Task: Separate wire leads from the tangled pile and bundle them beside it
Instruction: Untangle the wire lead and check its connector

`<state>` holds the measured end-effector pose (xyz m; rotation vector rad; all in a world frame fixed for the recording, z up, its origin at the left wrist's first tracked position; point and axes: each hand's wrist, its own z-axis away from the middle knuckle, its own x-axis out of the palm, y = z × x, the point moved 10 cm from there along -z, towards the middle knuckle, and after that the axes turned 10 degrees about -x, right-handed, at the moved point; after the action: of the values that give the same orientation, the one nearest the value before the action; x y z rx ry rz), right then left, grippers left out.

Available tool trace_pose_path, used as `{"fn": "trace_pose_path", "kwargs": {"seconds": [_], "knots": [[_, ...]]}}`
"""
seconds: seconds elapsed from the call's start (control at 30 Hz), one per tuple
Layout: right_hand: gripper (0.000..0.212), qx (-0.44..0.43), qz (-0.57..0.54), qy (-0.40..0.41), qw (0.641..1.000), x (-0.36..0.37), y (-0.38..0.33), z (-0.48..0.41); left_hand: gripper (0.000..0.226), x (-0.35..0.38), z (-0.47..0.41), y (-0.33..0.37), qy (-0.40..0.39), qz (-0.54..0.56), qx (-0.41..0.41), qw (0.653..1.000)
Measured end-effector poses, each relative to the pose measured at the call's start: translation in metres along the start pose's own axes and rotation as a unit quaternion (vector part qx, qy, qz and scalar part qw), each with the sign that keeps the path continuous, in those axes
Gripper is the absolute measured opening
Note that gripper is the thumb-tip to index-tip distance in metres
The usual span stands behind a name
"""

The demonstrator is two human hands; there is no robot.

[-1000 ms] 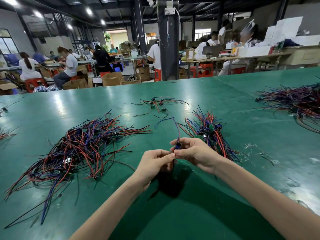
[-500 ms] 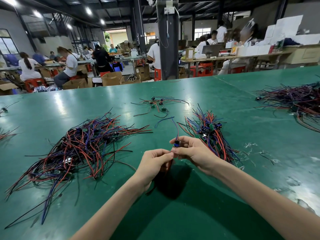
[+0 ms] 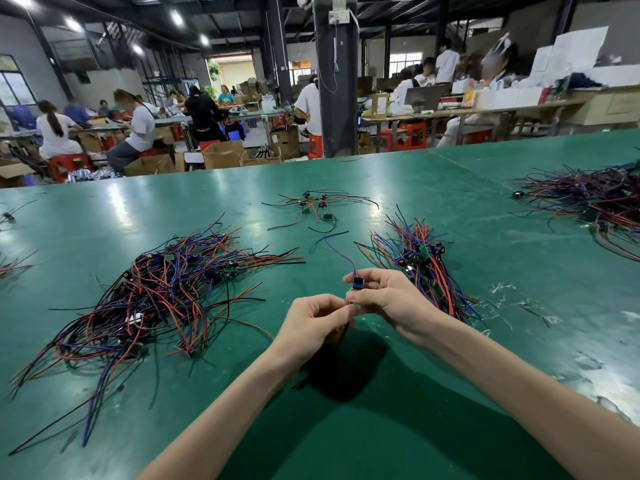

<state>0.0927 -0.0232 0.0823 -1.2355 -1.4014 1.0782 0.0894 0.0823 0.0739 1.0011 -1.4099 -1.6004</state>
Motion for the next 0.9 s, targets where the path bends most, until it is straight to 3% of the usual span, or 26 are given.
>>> {"fn": "trace_pose_path", "kwargs": {"seconds": [0.33,0.9], "knots": [[0.021,0.000,0.033,0.084,0.996,-0.035,0.001,-0.012,0.009,0.015,0.007,0.004,-0.027,-0.028,0.030,0.999],[0.024,-0.050,0.086,0.154,0.983,-0.078,-0.015,-0.022,0.010,0.032,0.017,0.016,-0.070,-0.050,0.063,0.994]]}}
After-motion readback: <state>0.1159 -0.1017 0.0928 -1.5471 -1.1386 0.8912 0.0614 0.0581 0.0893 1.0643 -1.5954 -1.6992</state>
